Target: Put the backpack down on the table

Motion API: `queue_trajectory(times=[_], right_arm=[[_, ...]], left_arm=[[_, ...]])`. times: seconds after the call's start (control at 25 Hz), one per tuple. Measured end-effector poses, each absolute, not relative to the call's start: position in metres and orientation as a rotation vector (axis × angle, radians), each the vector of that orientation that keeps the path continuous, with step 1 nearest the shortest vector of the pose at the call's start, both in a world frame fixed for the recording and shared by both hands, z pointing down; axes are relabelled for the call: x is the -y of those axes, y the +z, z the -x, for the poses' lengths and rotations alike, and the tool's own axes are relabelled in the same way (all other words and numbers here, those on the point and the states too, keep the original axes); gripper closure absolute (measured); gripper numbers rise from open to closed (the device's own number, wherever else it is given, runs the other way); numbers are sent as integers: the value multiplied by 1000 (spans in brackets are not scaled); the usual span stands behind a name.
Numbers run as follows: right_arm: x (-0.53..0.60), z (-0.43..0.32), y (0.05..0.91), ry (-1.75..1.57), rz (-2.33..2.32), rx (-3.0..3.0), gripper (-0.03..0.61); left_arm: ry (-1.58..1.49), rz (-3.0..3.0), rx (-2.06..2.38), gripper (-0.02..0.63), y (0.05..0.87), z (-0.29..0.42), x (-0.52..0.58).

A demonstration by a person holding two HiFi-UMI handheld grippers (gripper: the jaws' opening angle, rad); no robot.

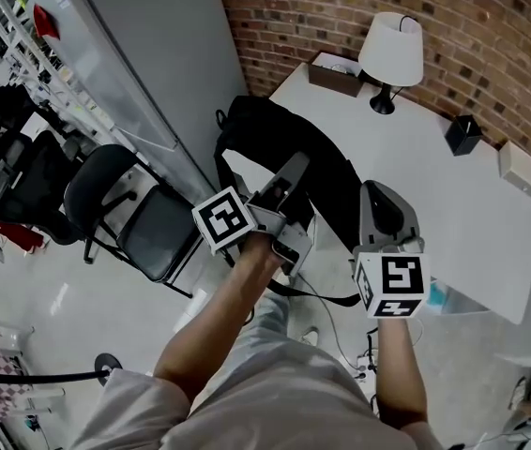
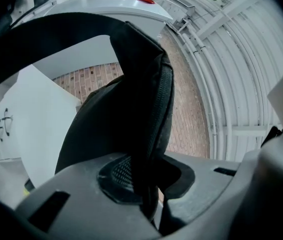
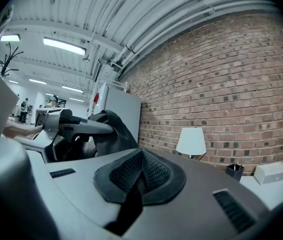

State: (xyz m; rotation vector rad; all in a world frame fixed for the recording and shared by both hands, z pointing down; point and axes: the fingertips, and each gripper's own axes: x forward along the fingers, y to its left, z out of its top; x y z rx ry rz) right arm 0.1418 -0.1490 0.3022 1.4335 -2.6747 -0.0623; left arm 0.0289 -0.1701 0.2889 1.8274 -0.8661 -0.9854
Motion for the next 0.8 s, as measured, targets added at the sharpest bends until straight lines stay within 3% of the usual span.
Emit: queue_trajectory(times=[0.8], right_arm=[[281, -100, 294, -103, -1637, 2442, 577]], left_arm=[[-861, -1801, 579, 565, 299, -20, 320]])
